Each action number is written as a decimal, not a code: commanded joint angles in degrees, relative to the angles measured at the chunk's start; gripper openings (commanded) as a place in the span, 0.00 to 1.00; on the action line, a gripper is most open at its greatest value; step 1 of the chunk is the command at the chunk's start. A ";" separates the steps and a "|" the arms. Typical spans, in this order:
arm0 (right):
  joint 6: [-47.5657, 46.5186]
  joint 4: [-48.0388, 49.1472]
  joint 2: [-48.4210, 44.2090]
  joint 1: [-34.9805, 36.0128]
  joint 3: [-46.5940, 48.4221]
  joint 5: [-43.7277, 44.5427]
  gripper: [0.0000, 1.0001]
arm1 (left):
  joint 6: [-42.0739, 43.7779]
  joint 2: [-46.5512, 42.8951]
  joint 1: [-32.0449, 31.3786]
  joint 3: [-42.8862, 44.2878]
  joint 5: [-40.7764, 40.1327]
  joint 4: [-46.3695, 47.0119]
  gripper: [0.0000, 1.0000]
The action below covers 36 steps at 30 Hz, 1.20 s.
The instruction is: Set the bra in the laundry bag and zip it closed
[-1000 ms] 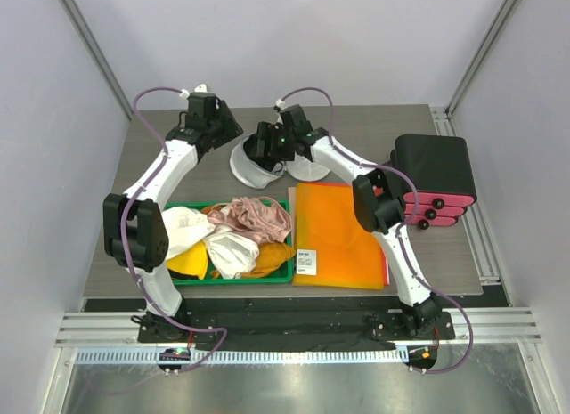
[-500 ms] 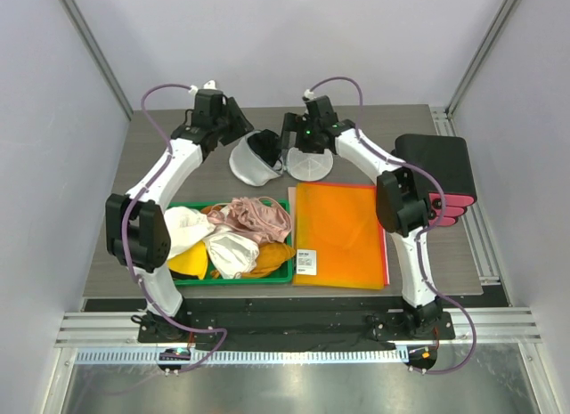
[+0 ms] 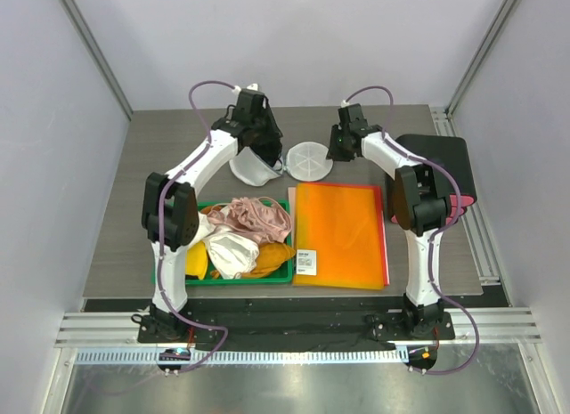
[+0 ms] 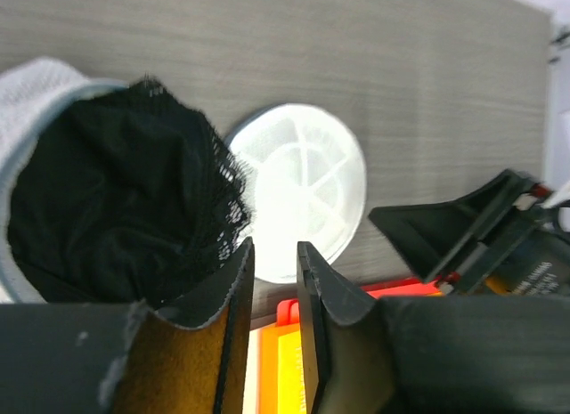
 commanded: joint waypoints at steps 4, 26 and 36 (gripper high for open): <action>-1.98 0.34 -1.75 0.87 -0.89 8.27 0.31 | 2.11 1.67 -1.08 2.88 -3.36 -2.52 0.25; -2.15 0.96 7.48 2.36 2.54 12.40 0.29 | 3.86 5.19 -1.87 4.02 -6.88 -4.37 0.24; -5.14 -3.00 11.08 6.49 7.98 25.50 0.11 | 5.45 6.06 -1.79 4.02 -8.64 -5.60 0.24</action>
